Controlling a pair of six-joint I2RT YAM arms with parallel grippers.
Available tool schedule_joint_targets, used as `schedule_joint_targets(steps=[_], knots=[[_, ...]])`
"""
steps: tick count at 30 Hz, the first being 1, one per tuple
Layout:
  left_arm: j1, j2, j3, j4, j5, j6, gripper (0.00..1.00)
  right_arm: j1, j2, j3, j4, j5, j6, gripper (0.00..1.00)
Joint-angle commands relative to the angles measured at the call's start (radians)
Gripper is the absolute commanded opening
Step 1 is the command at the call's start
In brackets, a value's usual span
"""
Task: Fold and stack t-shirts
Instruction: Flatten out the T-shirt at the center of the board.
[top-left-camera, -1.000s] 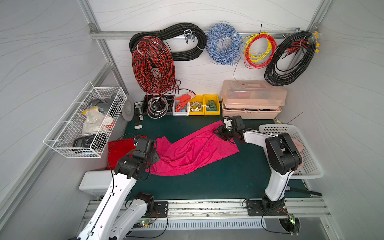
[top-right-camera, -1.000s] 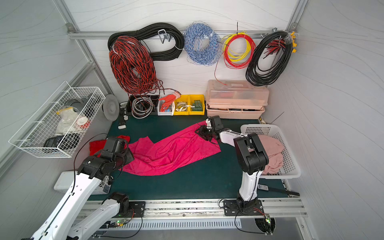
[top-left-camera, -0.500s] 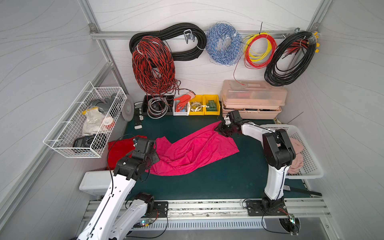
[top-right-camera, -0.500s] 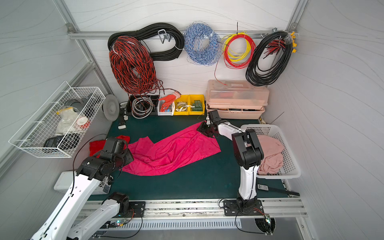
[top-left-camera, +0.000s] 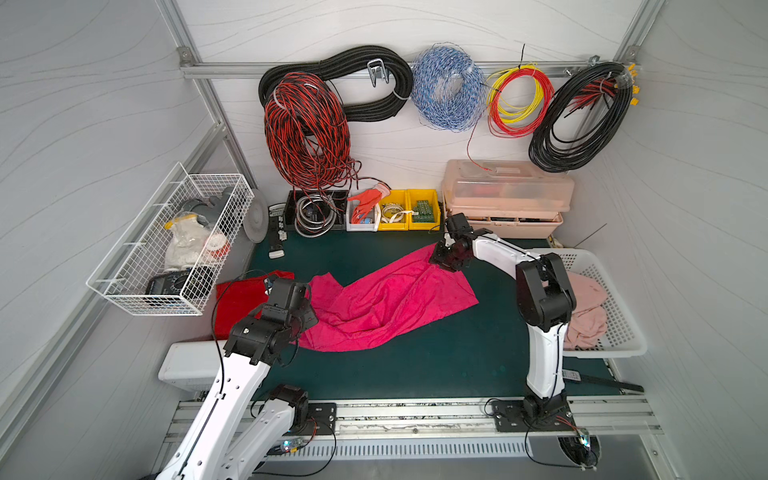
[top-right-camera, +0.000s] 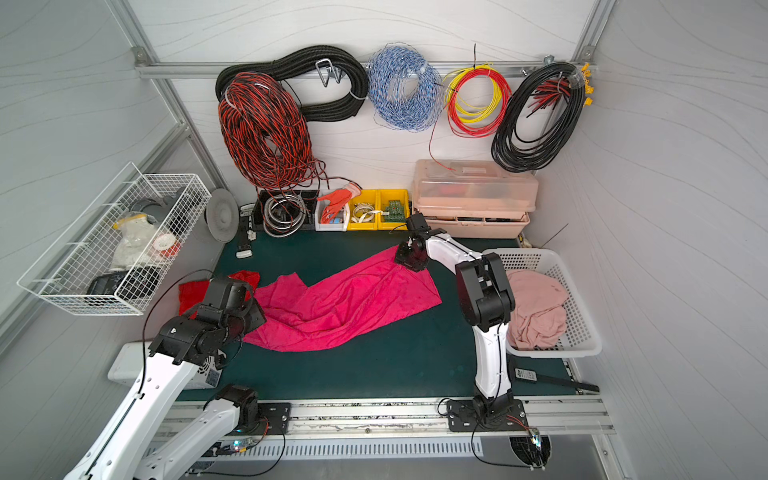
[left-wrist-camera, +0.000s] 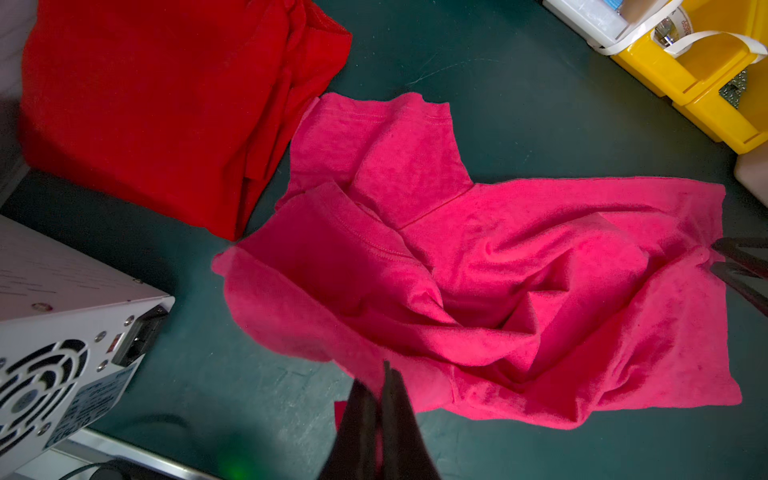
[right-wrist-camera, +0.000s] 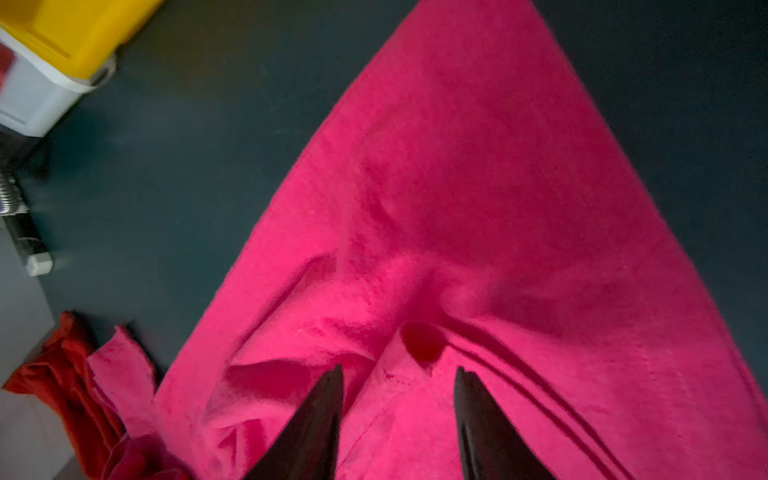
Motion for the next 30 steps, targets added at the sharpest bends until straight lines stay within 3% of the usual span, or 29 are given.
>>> schedule_joint_targets(steps=[1, 20, 30], knots=[[0.005, -0.006, -0.002, 0.009, 0.015, 0.018, 0.0, 0.035, 0.042, 0.065, -0.087, 0.029, 0.009, 0.48], [0.012, -0.024, -0.002, 0.005, 0.019, 0.02, 0.0, 0.041, 0.066, 0.097, -0.129, 0.076, 0.003, 0.46], [0.013, -0.039, -0.005, -0.007, 0.02, 0.026, 0.0, 0.039, 0.145, 0.199, -0.164, 0.12, -0.069, 0.46]])
